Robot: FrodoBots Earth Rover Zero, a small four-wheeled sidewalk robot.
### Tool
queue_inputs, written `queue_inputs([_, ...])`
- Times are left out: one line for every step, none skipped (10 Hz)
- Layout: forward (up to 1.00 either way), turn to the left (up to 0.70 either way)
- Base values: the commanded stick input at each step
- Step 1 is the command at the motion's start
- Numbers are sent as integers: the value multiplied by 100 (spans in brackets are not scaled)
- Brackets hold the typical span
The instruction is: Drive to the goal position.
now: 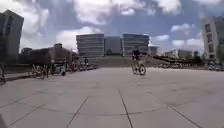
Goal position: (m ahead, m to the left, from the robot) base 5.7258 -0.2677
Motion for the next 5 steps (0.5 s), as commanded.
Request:
queue_inputs([100,-3])
queue_inputs([100,-9])
queue_inputs([100,-3])
queue_inputs([100,-9])
queue_inputs([100,0])
